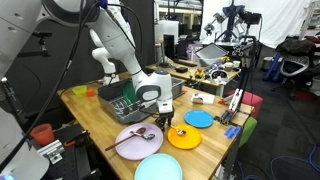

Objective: Move the spoon from the orange plate to the light-blue plate

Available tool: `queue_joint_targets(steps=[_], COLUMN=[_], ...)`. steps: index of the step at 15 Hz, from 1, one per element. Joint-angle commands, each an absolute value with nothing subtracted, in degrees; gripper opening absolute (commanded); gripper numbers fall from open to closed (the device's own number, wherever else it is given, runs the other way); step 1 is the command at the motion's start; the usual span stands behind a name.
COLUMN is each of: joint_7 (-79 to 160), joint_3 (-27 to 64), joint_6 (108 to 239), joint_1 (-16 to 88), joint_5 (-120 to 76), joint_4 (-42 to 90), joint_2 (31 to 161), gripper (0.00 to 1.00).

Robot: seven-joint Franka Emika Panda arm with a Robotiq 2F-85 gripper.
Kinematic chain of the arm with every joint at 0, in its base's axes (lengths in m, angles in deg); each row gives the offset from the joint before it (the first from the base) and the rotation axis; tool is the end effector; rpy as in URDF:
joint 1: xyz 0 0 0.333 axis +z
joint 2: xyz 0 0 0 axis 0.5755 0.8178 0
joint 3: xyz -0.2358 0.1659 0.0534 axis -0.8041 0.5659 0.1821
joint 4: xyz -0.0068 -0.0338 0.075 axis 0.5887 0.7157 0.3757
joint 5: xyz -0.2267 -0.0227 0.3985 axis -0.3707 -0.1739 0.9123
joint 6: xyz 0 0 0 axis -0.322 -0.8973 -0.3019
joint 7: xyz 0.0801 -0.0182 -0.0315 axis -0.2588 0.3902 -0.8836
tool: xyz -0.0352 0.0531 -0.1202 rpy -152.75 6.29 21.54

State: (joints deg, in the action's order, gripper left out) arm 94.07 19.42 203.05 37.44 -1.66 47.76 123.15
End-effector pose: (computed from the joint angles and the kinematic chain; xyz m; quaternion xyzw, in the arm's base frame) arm 0.5905 -0.0268 -0.0365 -0.7970 0.6021 -0.0204 0.0439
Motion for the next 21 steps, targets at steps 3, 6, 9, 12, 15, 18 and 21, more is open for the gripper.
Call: queue_joint_targets(steps=[3,6,9,12,15,18,21], joint_7=[91.32,90.95,90.28,89.63,89.2,89.28,88.33], joint_3=[21.13,21.26,21.59,21.28,20.36,20.55,23.68], joint_6=[201.32,201.44,201.95,202.36,201.82,203.58,206.91], joint_1=[35.46,35.1,34.64,34.82,35.81,36.04,33.53], joint_5=[0.22,0.36,0.63,0.54,-0.01,0.89,5.55], joint_4=[46.36,46.3,46.44,46.96,49.93,54.94,61.36], joint_2=[123.38,123.19,122.58,121.4,117.91,113.38,107.67], gripper=[0.18,0.01,0.06,0.05,0.05,0.05,0.05])
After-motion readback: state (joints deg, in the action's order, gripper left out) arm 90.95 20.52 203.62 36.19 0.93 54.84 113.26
